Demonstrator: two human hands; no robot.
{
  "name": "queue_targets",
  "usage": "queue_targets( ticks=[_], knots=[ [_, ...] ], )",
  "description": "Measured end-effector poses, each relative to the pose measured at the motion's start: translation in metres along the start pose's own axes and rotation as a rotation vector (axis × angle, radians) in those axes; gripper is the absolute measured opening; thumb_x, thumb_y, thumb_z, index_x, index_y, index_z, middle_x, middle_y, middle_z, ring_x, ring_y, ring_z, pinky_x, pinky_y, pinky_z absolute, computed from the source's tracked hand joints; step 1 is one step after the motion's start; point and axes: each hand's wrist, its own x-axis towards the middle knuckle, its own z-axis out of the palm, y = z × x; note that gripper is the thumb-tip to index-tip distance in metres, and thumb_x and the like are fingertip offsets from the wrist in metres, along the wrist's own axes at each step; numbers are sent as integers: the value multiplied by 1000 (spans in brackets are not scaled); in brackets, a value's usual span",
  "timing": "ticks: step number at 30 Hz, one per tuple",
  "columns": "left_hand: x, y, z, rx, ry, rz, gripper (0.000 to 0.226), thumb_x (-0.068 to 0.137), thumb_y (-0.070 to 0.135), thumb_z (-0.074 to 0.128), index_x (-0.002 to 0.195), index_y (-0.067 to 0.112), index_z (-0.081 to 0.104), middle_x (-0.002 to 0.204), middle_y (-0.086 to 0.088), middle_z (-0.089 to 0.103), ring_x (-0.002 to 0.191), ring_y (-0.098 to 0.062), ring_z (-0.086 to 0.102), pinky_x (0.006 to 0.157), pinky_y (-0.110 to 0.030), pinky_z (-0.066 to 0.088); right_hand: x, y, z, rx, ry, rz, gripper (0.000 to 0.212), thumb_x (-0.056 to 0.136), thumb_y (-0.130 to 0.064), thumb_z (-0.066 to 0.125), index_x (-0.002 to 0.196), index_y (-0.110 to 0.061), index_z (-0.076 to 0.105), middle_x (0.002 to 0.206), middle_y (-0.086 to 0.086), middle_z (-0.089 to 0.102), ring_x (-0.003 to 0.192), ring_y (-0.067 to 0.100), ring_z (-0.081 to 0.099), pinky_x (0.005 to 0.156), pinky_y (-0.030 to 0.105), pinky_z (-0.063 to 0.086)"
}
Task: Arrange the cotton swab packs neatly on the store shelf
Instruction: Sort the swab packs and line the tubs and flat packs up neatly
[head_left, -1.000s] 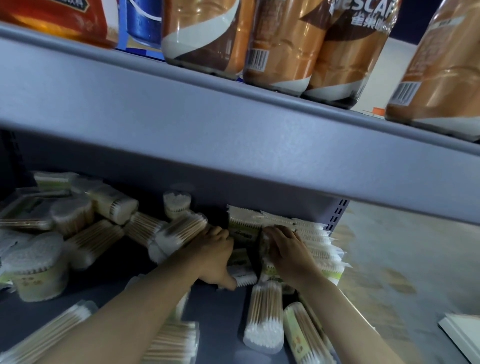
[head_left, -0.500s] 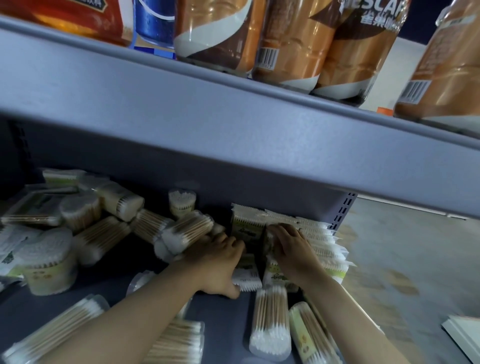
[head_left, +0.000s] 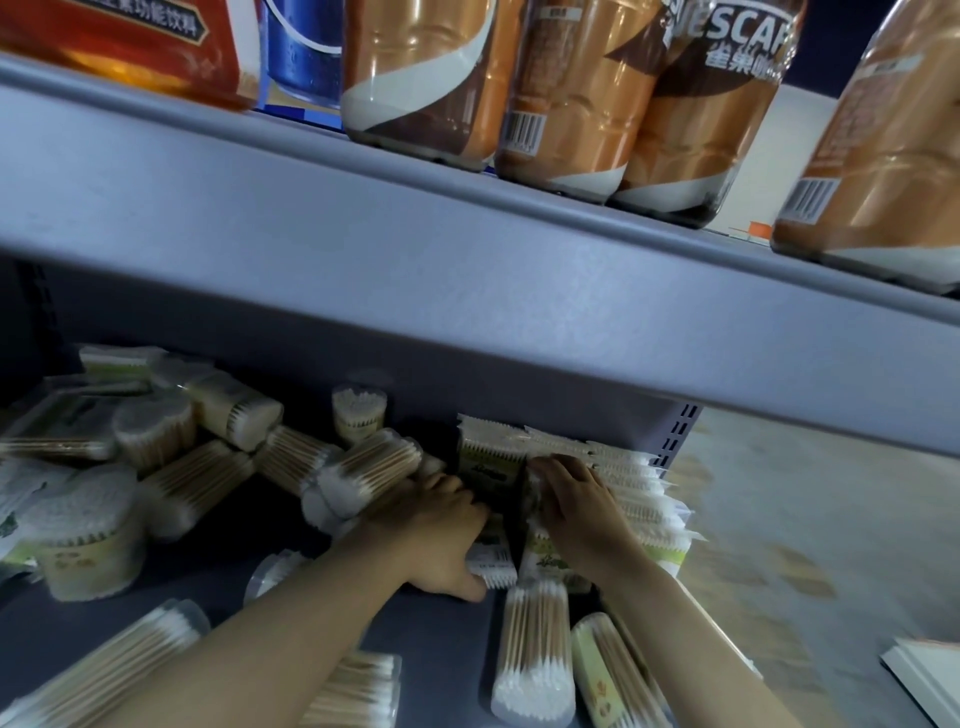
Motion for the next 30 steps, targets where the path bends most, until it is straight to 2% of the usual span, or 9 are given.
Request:
queue_targets(
  ticks=[4, 9, 11, 14, 19, 22, 25, 28, 30],
  knots=[
    [0, 5, -2, -41, 4, -18, 62, 75, 47, 65, 120, 12, 43, 122, -6, 41, 111, -24, 39, 78, -30, 28, -1, -1, -1, 6, -7, 2, 66, 77, -36, 20, 138, -22, 39, 142, -2, 38, 132, 21, 34, 108, 28, 25],
    [-4, 5, -3, -41, 90, -60, 81, 73, 49, 64, 137, 15, 26, 134, -3, 29, 123, -25, 31, 96, -41, 37, -1, 0, -3, 9, -17, -8, 48, 92, -24, 42, 140, -22, 36, 143, -1, 36, 133, 21, 32, 109, 29, 24],
    [-6, 3, -4, -61, 127, -52, 90, 75, 46, 64, 144, 16, 15, 137, -2, 22, 125, -25, 27, 102, -39, 33, -1, -1, -4, 12, -16, -9, 49, 92, -20, 47, 140, -22, 36, 143, -1, 36, 133, 21, 31, 109, 29, 24],
    [-11, 0, -8, -86, 215, -44, 95, 78, 43, 63, 147, 17, 3, 138, 0, 16, 125, -23, 24, 98, -30, 28, 0, -2, -5, 8, -26, 6, 50, 92, -19, 48, 140, -23, 36, 143, -1, 35, 134, 21, 30, 109, 29, 24],
    [-22, -3, -12, -108, 394, -65, 85, 75, 39, 64, 142, 20, 15, 132, 0, 18, 120, -19, 24, 98, -27, 25, 1, -2, -7, 93, -33, 44, 51, 87, -16, 59, 135, -20, 44, 139, 1, 41, 129, 23, 36, 106, 29, 29],
    [-29, -6, -14, -72, 524, -76, 90, 59, 39, 74, 131, 26, 22, 118, 2, 23, 103, -19, 26, 94, -36, 32, -2, -5, -14, 221, 0, 54, 52, 79, -8, 66, 129, -13, 52, 132, 6, 46, 122, 25, 44, 97, 23, 33],
    [-40, -4, -18, -138, 487, -159, 86, 66, 39, 70, 134, 35, 17, 121, 5, 20, 109, -17, 22, 91, -27, 16, -9, -11, -20, 230, 133, 23, 42, 87, -7, 55, 128, -15, 52, 132, 5, 48, 124, 22, 42, 98, 23, 31],
    [-47, -3, -20, -219, 440, -196, 81, 74, 38, 67, 138, 38, 18, 126, 4, 20, 119, -18, 25, 89, -26, 21, -18, -24, -23, 227, 233, -72, 33, 84, -15, 57, 117, -17, 62, 119, 4, 58, 118, 22, 46, 99, 26, 32],
    [-51, -1, -22, -268, 434, -201, 81, 75, 38, 68, 139, 38, 18, 126, 4, 21, 119, -18, 29, 85, -25, 25, -22, -32, -24, 247, 250, -113, 25, 80, -21, 59, 102, -21, 70, 104, 2, 63, 110, 24, 52, 98, 36, 38]
  ],
)
